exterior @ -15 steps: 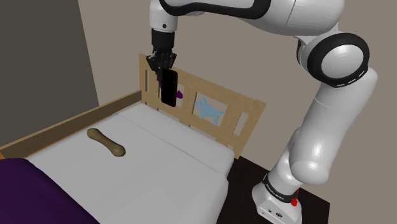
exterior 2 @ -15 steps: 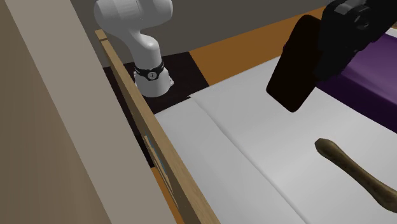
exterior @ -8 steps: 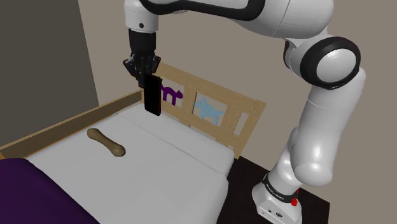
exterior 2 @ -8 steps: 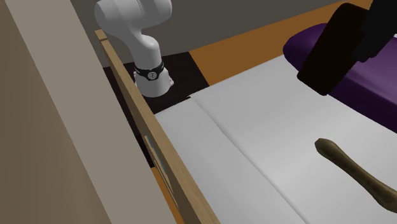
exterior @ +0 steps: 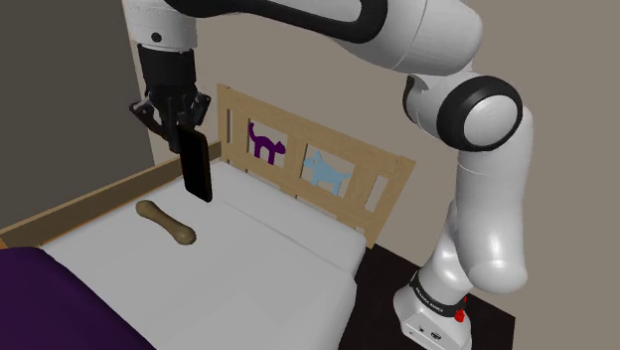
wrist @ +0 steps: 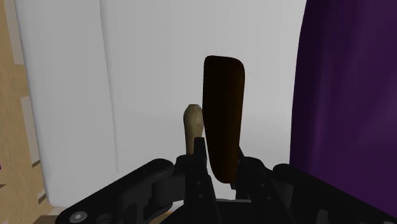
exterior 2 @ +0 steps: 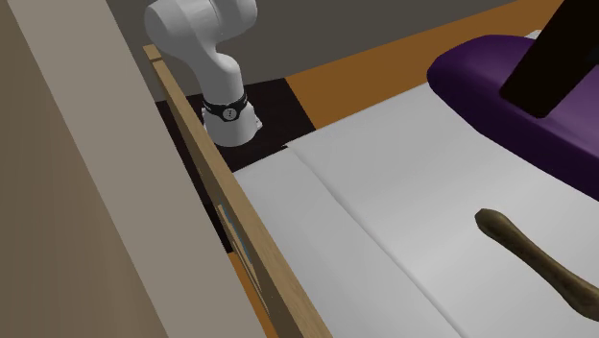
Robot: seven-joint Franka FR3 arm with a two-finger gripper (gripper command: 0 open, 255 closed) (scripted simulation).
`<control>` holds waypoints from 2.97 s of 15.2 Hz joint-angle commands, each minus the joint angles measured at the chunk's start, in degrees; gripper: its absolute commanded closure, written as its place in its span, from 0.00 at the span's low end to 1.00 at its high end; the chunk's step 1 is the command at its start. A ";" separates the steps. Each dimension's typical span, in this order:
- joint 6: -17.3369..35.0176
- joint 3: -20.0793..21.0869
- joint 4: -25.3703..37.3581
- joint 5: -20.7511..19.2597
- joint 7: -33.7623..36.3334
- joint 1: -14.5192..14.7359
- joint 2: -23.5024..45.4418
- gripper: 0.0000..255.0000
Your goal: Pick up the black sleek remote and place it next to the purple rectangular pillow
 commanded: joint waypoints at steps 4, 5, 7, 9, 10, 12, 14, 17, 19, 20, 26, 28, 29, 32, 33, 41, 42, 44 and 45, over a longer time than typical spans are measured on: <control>-8.41 0.50 22.00 -3.98 5.94 9.28 13.59 1.00; -6.63 0.46 18.88 -3.55 5.99 8.74 12.27 1.00; -3.67 0.67 13.98 -3.08 6.11 7.79 10.39 1.00; -1.14 0.81 10.05 -2.74 6.17 7.07 9.03 1.00; 0.03 0.86 8.32 -2.60 6.19 6.77 8.47 1.00; 2.20 0.93 5.19 -2.36 6.22 6.26 7.55 1.00; 4.24 0.97 2.42 -2.17 6.24 5.83 6.82 1.00; 7.07 1.00 -1.25 -1.97 6.26 5.31 6.01 1.00; 8.86 1.01 -3.44 -1.88 6.28 5.02 5.62 1.00; 9.73 1.01 -4.47 -1.84 6.29 4.90 5.47 1.00; 14.63 0.95 -9.87 -1.77 6.36 4.31 5.00 1.00; 16.18 0.92 -11.43 -1.79 6.39 4.17 5.00 1.00; 16.93 0.90 -12.17 -1.81 6.41 4.11 5.02 1.00; 19.15 0.83 -14.25 -1.90 6.48 3.96 5.18 1.00; 19.87 0.80 -14.89 -1.94 6.50 3.92 5.27 1.00; 25.39 0.52 -19.32 -2.39 6.76 3.73 6.43 1.00; 26.05 0.47 -19.79 -2.47 6.80 3.72 6.63 1.00; 27.43 0.37 -20.73 -2.63 6.89 3.72 7.10 1.00; 27.44 0.38 -20.74 -2.63 6.89 3.72 7.09 1.00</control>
